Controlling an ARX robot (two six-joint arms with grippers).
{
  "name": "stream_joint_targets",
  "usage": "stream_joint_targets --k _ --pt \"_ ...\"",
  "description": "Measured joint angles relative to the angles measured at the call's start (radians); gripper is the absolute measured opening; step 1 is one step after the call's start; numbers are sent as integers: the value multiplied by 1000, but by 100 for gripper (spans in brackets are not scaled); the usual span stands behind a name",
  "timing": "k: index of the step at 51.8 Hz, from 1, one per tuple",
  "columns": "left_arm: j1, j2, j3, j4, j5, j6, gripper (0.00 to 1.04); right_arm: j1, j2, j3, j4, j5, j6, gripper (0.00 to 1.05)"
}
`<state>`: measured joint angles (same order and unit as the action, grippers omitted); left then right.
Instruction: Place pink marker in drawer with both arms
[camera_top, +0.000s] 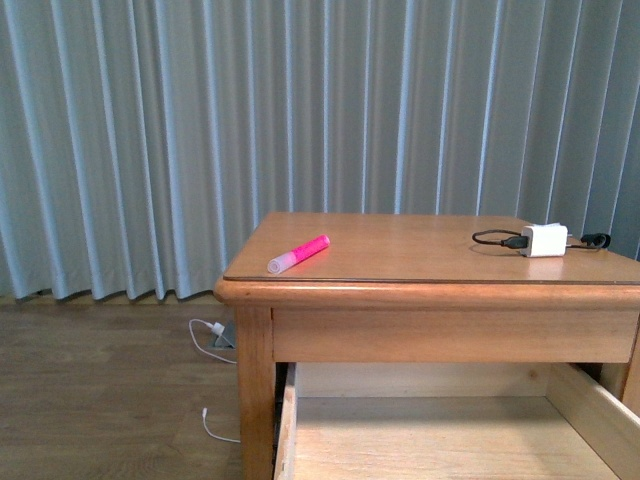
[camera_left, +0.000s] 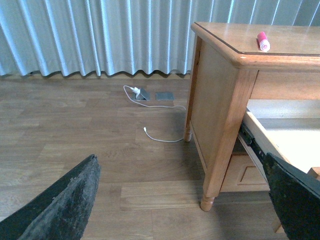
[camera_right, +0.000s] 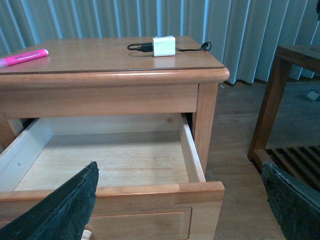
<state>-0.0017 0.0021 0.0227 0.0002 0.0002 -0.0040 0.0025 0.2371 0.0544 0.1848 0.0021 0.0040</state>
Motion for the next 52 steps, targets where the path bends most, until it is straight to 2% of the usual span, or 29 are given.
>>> stream_joint_targets --k 14,19,21,25,31,40,47,52 --pt "0 0 0 0 0 0 99 0 0 0 0 0 0 96" --pt "-60 83 18 -29 -152 -74 99 0 0 0 0 0 0 96" --pt "-83 137 30 -14 -166 -88 99 0 0 0 0 0 0 96" --pt "-124 309 103 72 -131 -115 99 0 0 0 0 0 0 96" --pt "-140 562 253 180 -93 -120 99 0 0 0 0 0 0 96" --pt "-231 886 455 304 -45 -53 99 0 0 0 0 0 0 96" --pt "-294 1076 598 356 -6 -30 99 0 0 0 0 0 0 96" --pt "-326 1266 759 367 -23 -23 99 0 0 0 0 0 0 96"
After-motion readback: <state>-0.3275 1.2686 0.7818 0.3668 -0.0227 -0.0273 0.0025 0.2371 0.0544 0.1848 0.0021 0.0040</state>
